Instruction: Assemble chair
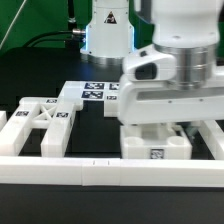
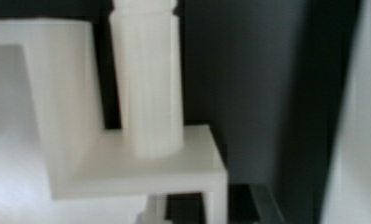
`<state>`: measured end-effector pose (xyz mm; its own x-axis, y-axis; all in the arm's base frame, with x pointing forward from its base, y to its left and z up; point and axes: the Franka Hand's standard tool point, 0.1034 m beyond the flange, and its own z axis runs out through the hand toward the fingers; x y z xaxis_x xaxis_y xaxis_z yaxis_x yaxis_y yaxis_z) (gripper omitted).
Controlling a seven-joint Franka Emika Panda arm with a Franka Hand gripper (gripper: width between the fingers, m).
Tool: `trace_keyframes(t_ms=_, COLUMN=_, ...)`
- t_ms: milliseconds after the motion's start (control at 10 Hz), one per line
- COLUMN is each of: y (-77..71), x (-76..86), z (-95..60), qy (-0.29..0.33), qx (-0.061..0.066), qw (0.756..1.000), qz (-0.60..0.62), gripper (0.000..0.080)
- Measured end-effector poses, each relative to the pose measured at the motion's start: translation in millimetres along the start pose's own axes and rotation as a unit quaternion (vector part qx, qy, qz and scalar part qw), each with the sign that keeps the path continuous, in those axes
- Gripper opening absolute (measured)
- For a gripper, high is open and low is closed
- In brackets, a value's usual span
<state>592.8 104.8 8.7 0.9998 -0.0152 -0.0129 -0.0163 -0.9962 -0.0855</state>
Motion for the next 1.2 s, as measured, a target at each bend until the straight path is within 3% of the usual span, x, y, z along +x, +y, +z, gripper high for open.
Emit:
trace_keyframes(t_ms=200, y=-13.1, x=11.1, z=0.5, qy=0.005, qx=0.002, qw=1.0, qz=-0.004, gripper=0.0032)
trace_keyframes(t_ms=800, y=-14.6, x=15.8, z=-0.4, qy=0.007, qx=0.001, qw=1.0, qz=-0.005, gripper=0.0032)
trace_keyframes(t_ms=1000, y=-3.0, x=19.2, z=-5.5, qy=0.01, qx=-0.005, qw=1.0, qz=0.0, gripper=0.026)
trace_keyframes(t_ms=1100, y=1.5, x=21.9, z=-15.0, qy=0.014, qx=-0.007, qw=1.0, qz=0.0, gripper=0.026)
trace_keyframes(t_ms=1200, y=1.7, x=23.4, z=-29.6, qy=0.017, qx=-0.006, qw=1.0, qz=-0.003, gripper=0.0442)
